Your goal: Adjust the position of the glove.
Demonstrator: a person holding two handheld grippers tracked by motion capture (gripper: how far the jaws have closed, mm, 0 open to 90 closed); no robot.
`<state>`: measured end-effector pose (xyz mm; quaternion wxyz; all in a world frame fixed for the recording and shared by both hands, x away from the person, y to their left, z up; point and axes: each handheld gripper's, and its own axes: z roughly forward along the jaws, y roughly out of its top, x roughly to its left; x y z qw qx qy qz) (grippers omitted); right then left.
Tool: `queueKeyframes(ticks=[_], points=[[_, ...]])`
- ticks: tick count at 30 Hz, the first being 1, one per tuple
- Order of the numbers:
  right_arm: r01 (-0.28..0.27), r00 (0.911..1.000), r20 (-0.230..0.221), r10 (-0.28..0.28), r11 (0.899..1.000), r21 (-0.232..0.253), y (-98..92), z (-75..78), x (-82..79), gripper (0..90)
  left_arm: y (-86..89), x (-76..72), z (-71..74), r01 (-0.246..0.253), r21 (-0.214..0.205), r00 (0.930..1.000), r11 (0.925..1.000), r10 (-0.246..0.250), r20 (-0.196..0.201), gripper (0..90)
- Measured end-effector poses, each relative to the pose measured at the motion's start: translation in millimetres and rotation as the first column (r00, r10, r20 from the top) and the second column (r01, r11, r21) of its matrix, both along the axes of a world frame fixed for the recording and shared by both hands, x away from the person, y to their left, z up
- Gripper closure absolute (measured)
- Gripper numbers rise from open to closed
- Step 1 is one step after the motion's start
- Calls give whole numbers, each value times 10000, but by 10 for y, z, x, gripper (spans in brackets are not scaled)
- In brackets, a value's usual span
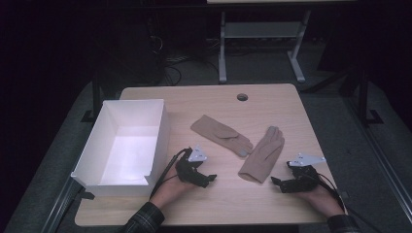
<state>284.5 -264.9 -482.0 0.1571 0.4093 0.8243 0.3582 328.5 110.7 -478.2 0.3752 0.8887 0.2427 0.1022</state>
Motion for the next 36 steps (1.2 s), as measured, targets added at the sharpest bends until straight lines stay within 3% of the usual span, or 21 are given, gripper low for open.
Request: queueKeyframes(ticks=[11, 18, 28, 36], points=[[-214, 9996, -164, 211, 9996, -189, 2, 32, 26, 152, 0, 0, 0, 3, 3, 10000, 10000, -3, 6, 122], [-366, 9989, -304, 359, 9991, -210, 10, 124, 15, 364, -2, -2, -2, -31, -40, 10000, 10000, 31, -12, 122], [-808, 9961, -307, 822, 9957, 462, 101, 287, 75, 874, -3, -6, -3, -60, -70, 10000, 10000, 60, -15, 121], [-1383, 9900, -206, 1393, 9895, 410, 266, 324, 134, 900, -2, -5, -2, -55, -48, 10000, 10000, 55, 2, 121]])
